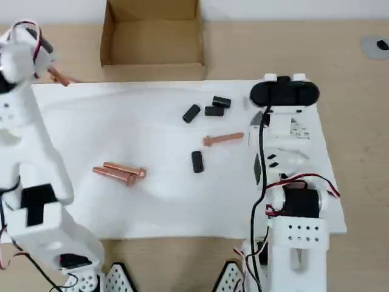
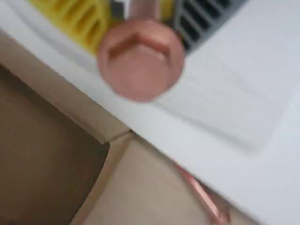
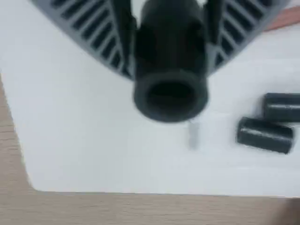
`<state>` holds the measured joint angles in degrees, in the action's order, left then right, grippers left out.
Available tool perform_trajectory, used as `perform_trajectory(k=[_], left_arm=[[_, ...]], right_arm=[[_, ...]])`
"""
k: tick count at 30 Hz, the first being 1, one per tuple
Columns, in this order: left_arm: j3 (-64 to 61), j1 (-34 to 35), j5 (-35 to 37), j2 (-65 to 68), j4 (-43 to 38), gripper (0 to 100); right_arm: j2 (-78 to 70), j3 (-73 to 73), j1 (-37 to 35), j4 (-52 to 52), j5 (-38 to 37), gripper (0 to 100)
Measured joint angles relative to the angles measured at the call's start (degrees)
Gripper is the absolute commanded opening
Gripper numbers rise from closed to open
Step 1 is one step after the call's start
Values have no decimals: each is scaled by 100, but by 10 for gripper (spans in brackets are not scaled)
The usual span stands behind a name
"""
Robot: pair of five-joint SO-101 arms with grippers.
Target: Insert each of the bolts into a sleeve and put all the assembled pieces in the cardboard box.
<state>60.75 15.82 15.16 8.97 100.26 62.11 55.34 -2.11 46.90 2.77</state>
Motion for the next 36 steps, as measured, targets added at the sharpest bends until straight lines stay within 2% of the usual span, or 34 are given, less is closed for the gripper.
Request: perform_trajectory(k=[5, 8, 14, 19, 24, 29, 36], left_arm=[[0, 0, -809, -835, 0, 7], [0, -26, -914, -1512, 0, 7], [-141, -598, -949, -3077, 0, 9], [-1327, -897, -949, -4440, 0, 9], [-3543, -897, -949, -5327, -202, 8], [-5679, -958, -580, -6127, -1582, 6], [-8334, -967, 255, -6585, -4501, 6]], right_arm=[[0, -413, -949, 571, 0, 9], [0, -730, -1653, 774, 0, 9], [0, -941, -2796, 791, 0, 9], [193, -941, -3393, 791, 0, 9], [536, -941, -3991, 651, -325, 9], [633, -615, -4193, 325, -431, 9], [633, 695, -4202, -1864, -431, 9]])
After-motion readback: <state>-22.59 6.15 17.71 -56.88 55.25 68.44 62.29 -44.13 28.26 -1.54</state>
